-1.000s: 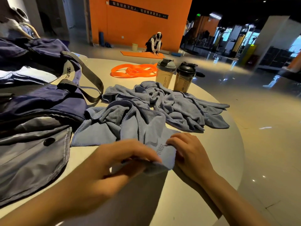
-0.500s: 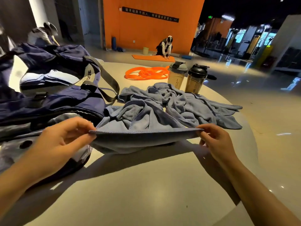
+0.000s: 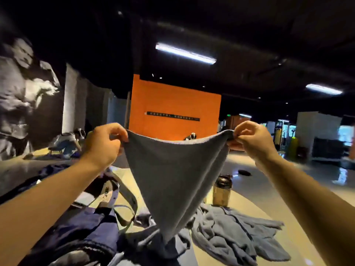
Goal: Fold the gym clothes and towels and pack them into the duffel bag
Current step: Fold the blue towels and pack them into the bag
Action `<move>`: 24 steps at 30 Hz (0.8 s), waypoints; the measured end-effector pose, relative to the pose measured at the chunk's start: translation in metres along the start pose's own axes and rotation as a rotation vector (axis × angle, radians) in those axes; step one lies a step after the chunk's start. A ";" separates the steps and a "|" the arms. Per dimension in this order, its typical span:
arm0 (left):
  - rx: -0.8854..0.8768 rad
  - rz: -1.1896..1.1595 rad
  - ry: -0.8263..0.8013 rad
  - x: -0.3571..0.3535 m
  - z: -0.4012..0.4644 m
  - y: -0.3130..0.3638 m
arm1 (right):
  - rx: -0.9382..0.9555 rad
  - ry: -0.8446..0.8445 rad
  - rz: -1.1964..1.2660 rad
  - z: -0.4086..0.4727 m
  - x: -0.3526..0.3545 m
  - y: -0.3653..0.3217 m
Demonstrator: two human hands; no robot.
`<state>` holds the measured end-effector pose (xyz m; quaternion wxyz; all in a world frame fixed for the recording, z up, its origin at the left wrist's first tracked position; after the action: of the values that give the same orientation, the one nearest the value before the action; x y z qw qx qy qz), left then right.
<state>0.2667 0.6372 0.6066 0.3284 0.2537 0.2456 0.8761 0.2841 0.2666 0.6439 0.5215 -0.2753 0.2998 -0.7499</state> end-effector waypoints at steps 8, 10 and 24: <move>-0.232 0.386 0.065 0.040 0.057 0.102 | 0.206 0.016 -0.283 0.044 0.021 -0.126; -0.277 0.569 0.033 0.048 0.064 0.125 | 0.264 -0.050 -0.417 0.041 0.020 -0.157; -0.448 0.977 0.439 0.159 0.041 0.277 | 0.787 0.192 -1.337 -0.046 0.070 -0.329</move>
<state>0.0622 0.5748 0.8475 -0.1270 0.0743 -0.0289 0.9887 0.0261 0.2986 0.8625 -0.0102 -0.1264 -0.1738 -0.9766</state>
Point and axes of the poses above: each hand's wrist, its own z-axis towards the middle knuckle, its own x-axis out of the back of the hand, y = z × x, the point moved 10 cm from there along z, towards the middle knuckle, and after that the axes turned 8 degrees about z, right-handed, at the moved point
